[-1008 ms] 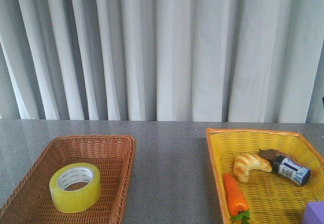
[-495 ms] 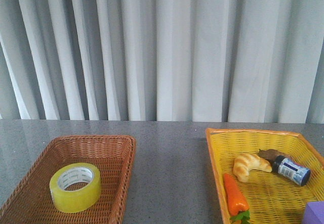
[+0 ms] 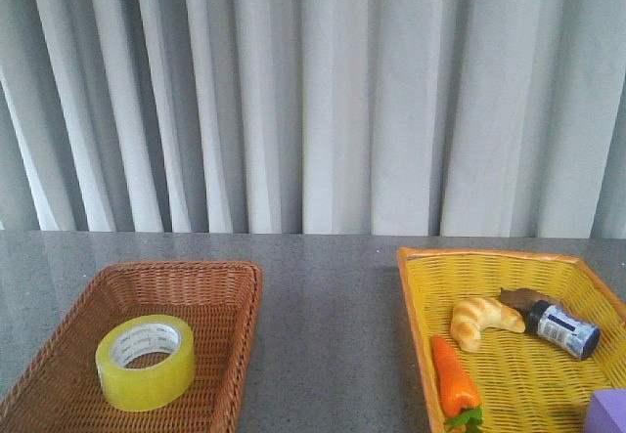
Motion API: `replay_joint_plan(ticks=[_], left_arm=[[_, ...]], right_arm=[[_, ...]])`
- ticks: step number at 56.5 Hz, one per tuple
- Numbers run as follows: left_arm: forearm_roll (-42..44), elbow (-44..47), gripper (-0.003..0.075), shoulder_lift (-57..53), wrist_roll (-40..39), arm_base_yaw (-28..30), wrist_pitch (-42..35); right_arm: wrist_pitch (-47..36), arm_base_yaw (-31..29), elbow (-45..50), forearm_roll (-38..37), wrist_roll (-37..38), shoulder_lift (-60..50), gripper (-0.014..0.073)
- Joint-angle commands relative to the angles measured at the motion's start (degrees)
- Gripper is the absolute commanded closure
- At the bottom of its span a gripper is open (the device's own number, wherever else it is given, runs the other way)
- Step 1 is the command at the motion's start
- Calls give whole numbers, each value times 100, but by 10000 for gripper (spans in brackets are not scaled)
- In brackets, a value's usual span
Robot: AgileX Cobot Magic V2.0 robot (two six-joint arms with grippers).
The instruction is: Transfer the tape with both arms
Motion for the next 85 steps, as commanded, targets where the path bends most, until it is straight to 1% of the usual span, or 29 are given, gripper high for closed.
replay_joint_plan(ticks=[1,5,15,27,34,35,38,45,51,54,60,66,80,85], left_arm=[[-44,-46,727,-91,-62,20,-375],[-44,-46,727,-91,-62,20,-375],[-44,-46,727,-91,-62,20,-375],[-44,-46,727,-91,-62,20,-375],[-44,-46,727,-91,-62,20,-375],[-44,-46,726,-91,-62,20,-375],[-44,-46,726,-91,-62,20,-375],[-44,-46,725,-91,-62,20,-375],[-44,-46,725,-91,-62,20,-375],[-44,-46,725,-91,-62,20,-375],[-44,-46,725,-91,-62,20,-375],[-44,-46,725,-91,-62,20,-375],[-44,-46,725,-91,-62,20,-375],[-44,-46,725,-91,-62,20,-375]], right_arm=[[-539,-10,571,-86,352,-576,601],[-644,-10,1055,-106,479,-946,601],[-895,-10,2208,-148,492,-1686,601],[-1222,-10,3012,-347,563,-2278,601],[-1799,125,3429,-594,877,-2433,601],[-1882,197,3456,-664,958,-2441,601],[-1793,382,3449,-952,1155,-2451,601],[-1818,852,3449,-1841,1647,-2451,601],[-1883,1114,3449,-2186,1791,-2461,601],[-1999,1191,3449,-2199,1791,-2495,601],[-2400,1179,3449,-2193,1774,-2547,601],[-2608,1179,3449,-2193,1744,-2547,601],[-2586,1179,3449,-1619,1749,-2547,601],[-2581,1179,3449,-1609,1749,-2547,601]])
